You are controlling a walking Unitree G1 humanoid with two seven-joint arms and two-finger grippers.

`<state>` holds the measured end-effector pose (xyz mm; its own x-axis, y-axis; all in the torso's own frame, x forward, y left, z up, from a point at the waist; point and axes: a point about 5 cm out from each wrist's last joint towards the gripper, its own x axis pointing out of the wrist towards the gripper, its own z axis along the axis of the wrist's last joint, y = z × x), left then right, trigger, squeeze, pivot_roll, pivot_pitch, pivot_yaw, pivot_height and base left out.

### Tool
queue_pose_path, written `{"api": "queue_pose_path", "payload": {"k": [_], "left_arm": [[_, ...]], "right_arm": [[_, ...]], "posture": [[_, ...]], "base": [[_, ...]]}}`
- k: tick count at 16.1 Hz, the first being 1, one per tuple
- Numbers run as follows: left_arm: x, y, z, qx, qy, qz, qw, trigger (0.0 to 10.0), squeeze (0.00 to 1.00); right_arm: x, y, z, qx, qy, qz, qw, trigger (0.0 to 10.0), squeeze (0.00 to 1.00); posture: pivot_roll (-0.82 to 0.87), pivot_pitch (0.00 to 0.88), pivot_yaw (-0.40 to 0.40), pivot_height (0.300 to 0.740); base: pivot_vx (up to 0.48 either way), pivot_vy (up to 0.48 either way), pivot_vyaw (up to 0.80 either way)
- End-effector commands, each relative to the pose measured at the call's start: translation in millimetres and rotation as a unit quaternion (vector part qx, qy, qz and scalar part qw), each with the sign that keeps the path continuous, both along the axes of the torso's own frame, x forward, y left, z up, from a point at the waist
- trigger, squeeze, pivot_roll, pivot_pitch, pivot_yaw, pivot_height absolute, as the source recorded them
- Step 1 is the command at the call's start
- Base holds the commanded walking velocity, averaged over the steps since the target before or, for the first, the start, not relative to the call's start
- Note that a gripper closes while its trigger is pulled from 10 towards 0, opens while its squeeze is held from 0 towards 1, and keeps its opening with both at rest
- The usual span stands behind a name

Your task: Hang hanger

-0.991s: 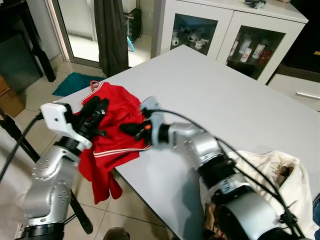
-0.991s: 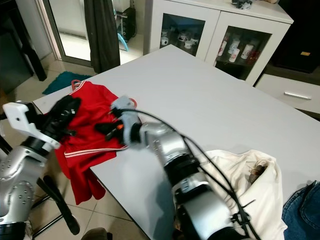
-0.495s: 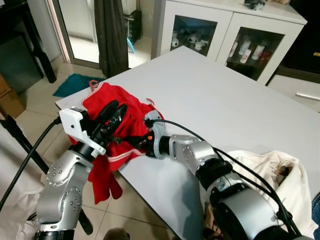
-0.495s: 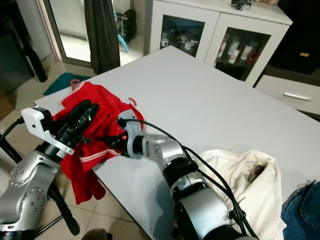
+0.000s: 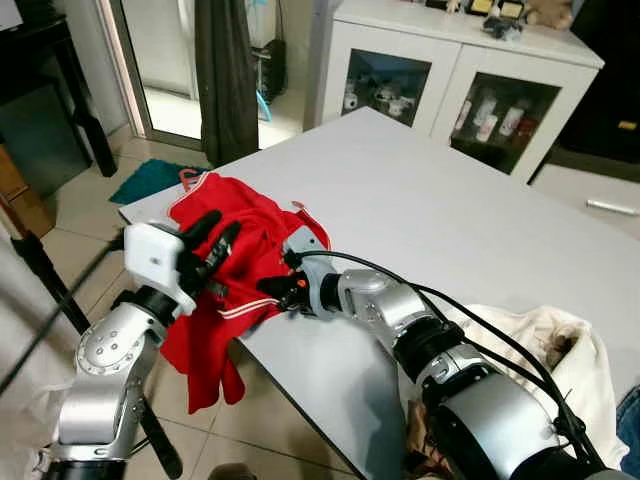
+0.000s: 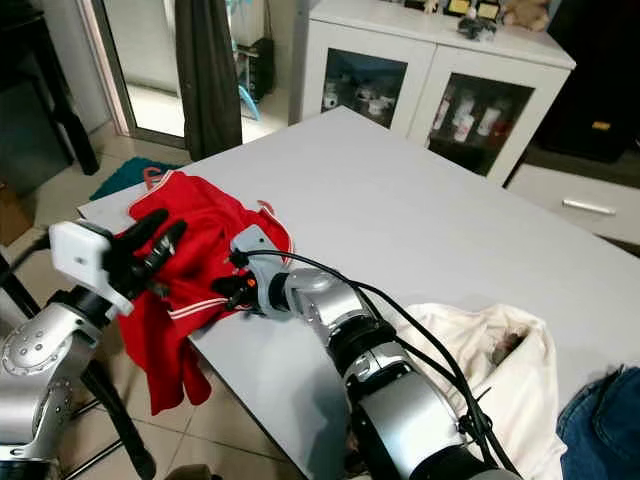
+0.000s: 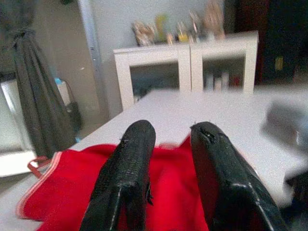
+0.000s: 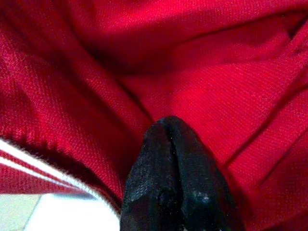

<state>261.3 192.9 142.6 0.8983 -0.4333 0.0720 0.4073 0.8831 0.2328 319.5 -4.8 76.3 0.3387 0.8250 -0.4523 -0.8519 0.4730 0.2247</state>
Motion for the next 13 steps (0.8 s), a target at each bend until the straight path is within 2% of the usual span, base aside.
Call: {"api": "queue_pose_path", "payload": {"k": [1, 2, 4, 5, 7, 9, 11, 12, 13], "left_arm": [[2.2, 1.6, 8, 0.049, -0.026, -0.003, 0.998, 10.0, 0.0], [4.4, 4.5, 12, 0.072, -0.042, 0.007, 0.996, 10.0, 0.0], [8.1, 6.6, 21, 0.093, -0.076, 0.021, 0.993, 10.0, 0.0], [9.0, 6.7, 23, 0.102, -0.086, 0.024, 0.991, 10.0, 0.0], [13.9, 6.9, 32, 0.139, -0.119, 0.023, 0.983, 10.0, 0.0], [20.4, 11.6, 37, 0.198, -0.134, 0.016, 0.971, 10.0, 0.0], [30.2, 16.6, 45, 0.241, -0.156, 0.025, 0.958, 10.0, 0.0], [36.7, 17.0, 50, 0.241, -0.163, 0.033, 0.956, 10.0, 0.0], [40.7, 15.2, 49, 0.223, -0.159, 0.034, 0.961, 10.0, 0.0]], "right_arm": [[-17.1, -54.0, -54, -0.131, 0.074, -0.049, 0.987, 10.0, 0.0], [-12.4, -64.3, -53, -0.139, 0.065, -0.07, 0.986, 10.0, 0.0], [-3.6, -74.8, -45, -0.141, 0.049, -0.088, 0.985, 10.0, 0.0], [-1.4, -77.0, -43, -0.142, 0.044, -0.088, 0.985, 10.0, 0.0], [8.2, -94.5, -33, -0.153, 0.022, -0.085, 0.984, 10.0, 0.0], [11.1, -116.8, -29, -0.172, 0.014, -0.08, 0.982, 10.0, 0.0], [8.7, -131.2, -30, -0.178, 0.023, -0.068, 0.981, 10.0, 0.0], [6.7, -135.1, -30, -0.174, 0.029, -0.059, 0.983, 10.0, 0.0], [5.5, -134.3, -29, -0.164, 0.031, -0.052, 0.985, 10.0, 0.0]], "posture": [[0.16, 0.013, -0.062, 0.74], [0.15, 0.014, -0.059, 0.74], [0.15, 0.014, -0.057, 0.74], [0.15, 0.014, -0.057, 0.74], [0.15, 0.014, -0.057, 0.74], [0.15, 0.015, -0.057, 0.74], [0.14, 0.016, -0.054, 0.74], [0.14, 0.016, -0.054, 0.74], [0.13, 0.016, -0.048, 0.74]], "base": [[0.0, 0.0, 0.0], [0.0, 0.0, 0.0], [0.0, 0.0, 0.0], [0.0, 0.0, 0.0], [0.0, 0.0, 0.0], [0.0, 0.0, 0.0], [0.0, 0.0, 0.0], [0.0, 0.0, 0.0], [0.0, 0.0, 0.0]]}}
